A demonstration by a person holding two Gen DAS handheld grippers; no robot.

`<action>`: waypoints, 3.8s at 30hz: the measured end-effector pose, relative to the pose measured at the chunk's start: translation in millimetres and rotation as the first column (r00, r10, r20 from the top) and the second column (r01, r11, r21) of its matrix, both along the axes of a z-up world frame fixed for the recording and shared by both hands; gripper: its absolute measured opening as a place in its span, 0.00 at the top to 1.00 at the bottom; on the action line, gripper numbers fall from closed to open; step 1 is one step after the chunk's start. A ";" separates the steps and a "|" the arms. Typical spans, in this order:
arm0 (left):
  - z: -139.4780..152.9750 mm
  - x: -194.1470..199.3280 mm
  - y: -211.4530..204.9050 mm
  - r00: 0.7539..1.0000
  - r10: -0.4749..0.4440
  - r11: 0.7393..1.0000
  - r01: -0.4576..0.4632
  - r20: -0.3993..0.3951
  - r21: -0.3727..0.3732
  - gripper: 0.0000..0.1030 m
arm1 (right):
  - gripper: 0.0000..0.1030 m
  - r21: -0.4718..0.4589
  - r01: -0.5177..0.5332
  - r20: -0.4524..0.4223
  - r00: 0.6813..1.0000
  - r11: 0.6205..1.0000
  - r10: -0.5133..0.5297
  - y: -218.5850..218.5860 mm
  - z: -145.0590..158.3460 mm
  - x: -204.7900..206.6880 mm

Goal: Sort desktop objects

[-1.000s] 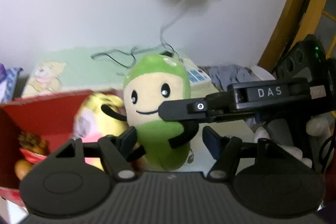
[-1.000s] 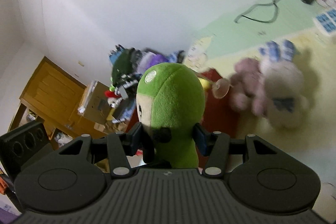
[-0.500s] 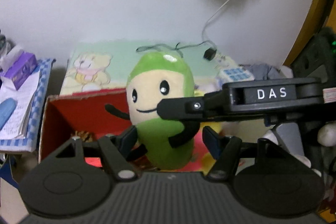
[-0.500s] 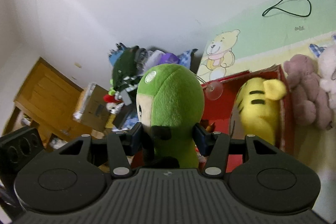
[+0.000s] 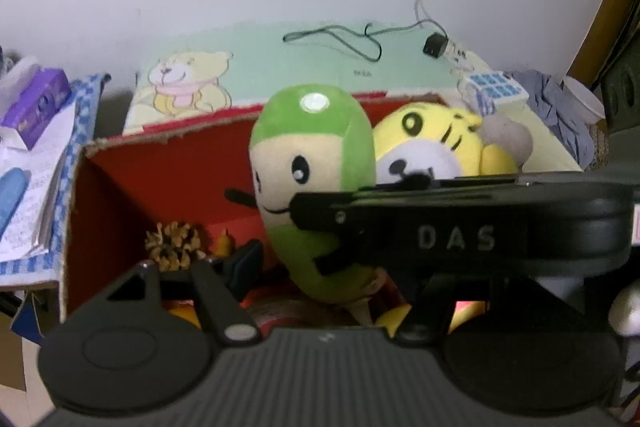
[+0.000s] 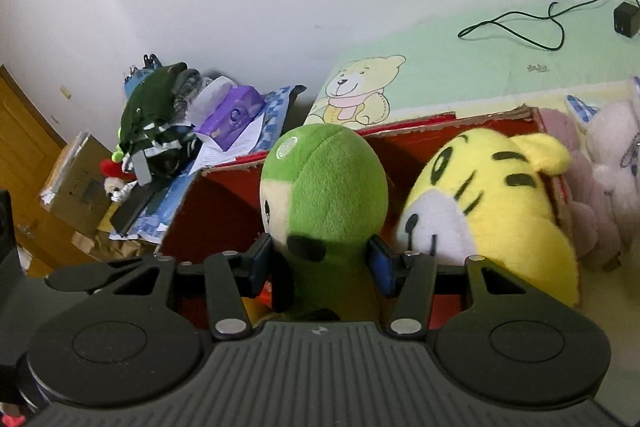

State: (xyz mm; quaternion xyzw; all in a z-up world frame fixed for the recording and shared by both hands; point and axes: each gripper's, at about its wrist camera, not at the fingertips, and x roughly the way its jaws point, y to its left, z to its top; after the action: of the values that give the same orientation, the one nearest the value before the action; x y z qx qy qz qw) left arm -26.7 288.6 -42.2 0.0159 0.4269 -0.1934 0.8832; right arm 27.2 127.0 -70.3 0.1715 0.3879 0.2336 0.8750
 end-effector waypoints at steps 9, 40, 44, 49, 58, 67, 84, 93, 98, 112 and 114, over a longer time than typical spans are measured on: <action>-5.5 7.1 9.2 0.999 -0.027 0.998 0.025 -0.039 -0.060 0.33 | 0.47 -0.106 -0.030 -0.056 0.998 0.994 0.024 16.1 -1.2 7.4; -18.9 14.6 -6.9 0.996 -0.073 0.997 0.072 -0.055 -0.015 0.26 | 0.68 0.007 0.084 -0.045 0.995 0.996 -0.084 -9.5 19.2 16.1; -22.8 13.1 -10.0 0.995 -0.076 0.997 0.076 -0.060 -0.010 0.25 | 0.70 -0.011 0.082 -0.060 0.995 0.997 -0.083 -10.2 13.2 21.0; -24.9 15.8 -7.7 0.996 -0.057 0.998 0.056 -0.074 -0.016 0.25 | 0.70 -0.046 0.080 -0.062 0.995 0.996 -0.083 -4.5 6.6 25.3; -24.4 21.0 -8.7 0.997 -0.012 1.000 0.014 -0.082 0.026 0.25 | 0.69 0.007 0.084 -0.054 0.995 0.996 -0.083 -12.4 9.3 21.3; -28.4 25.1 -14.7 0.996 0.018 0.996 -0.010 -0.091 0.094 0.23 | 0.71 0.021 0.086 -0.033 0.996 0.996 -0.086 -21.0 10.1 14.6; -29.4 21.2 -18.5 0.990 0.103 0.984 -0.086 -0.100 0.158 0.19 | 0.80 -0.043 0.080 0.012 0.997 0.996 -0.080 -20.7 1.5 5.5; -29.6 17.5 -20.9 0.987 0.134 0.976 -0.115 -0.091 0.182 0.14 | 0.80 -0.026 0.066 -0.002 0.998 0.997 -0.066 -22.8 -0.4 -2.0; -29.9 17.3 -21.4 0.985 0.150 0.971 -0.131 -0.087 0.198 0.12 | 0.80 -0.022 0.050 -0.011 0.999 0.999 -0.050 -24.2 -1.3 -5.5; -29.7 12.9 -28.8 0.985 0.168 0.953 -0.153 -0.034 0.263 0.06 | 0.83 -0.026 -0.005 -0.006 1.000 1.000 0.004 -28.2 -7.8 -13.3; -29.6 12.3 -29.4 0.985 0.172 0.950 -0.158 -0.027 0.270 0.05 | 0.83 -0.031 -0.014 0.001 1.000 0.999 0.014 -28.3 -7.8 -14.0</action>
State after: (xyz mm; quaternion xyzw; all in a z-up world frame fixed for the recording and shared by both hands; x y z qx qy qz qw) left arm -14.4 259.2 -71.8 0.0942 0.4708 -0.0599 0.8751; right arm 13.2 98.7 -78.1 0.1549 0.3920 0.2339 0.8761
